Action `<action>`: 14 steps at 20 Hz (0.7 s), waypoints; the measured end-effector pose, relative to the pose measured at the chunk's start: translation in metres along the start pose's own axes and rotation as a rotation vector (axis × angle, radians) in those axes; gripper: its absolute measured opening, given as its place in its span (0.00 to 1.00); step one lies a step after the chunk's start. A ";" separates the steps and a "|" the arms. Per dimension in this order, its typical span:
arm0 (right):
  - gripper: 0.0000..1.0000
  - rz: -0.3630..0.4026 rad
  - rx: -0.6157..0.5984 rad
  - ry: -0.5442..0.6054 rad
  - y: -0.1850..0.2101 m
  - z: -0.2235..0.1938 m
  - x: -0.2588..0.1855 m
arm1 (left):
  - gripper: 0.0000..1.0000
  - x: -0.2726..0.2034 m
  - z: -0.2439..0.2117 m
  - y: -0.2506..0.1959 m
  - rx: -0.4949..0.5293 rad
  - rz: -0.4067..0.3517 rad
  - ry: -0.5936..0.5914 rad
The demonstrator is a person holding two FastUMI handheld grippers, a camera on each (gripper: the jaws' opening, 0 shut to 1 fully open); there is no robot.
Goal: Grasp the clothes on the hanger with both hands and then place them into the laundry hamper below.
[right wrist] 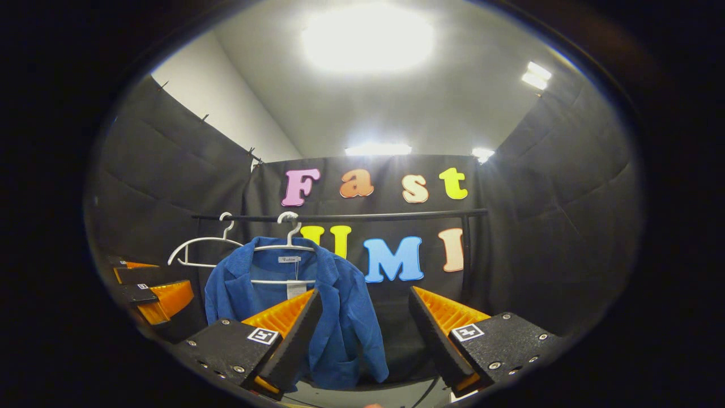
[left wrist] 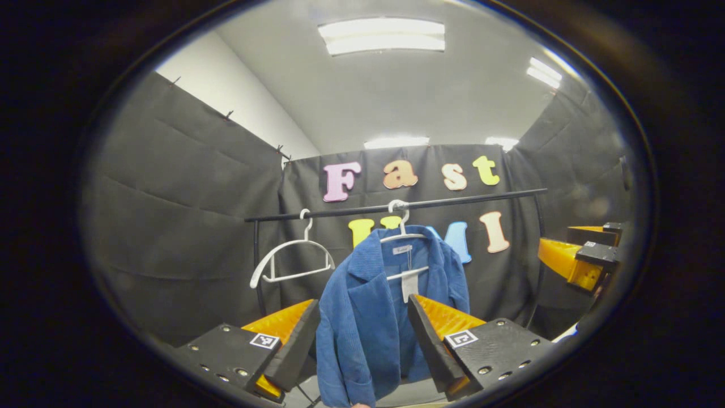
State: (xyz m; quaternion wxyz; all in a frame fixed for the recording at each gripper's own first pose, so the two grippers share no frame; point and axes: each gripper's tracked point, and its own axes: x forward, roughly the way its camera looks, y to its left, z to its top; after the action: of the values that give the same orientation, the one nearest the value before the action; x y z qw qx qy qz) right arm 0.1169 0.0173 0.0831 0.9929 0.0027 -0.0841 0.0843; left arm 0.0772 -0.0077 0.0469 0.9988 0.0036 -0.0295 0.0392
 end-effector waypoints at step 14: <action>0.94 0.172 0.085 0.061 0.028 -0.043 0.130 | 0.89 0.094 -0.012 -0.026 0.062 0.111 0.009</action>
State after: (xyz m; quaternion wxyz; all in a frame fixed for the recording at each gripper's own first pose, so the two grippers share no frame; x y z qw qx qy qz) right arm 0.2460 0.0680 0.0622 0.9830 0.0352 -0.0503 0.1728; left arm 0.1730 -0.0265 0.0408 0.9946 0.0329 -0.0237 0.0953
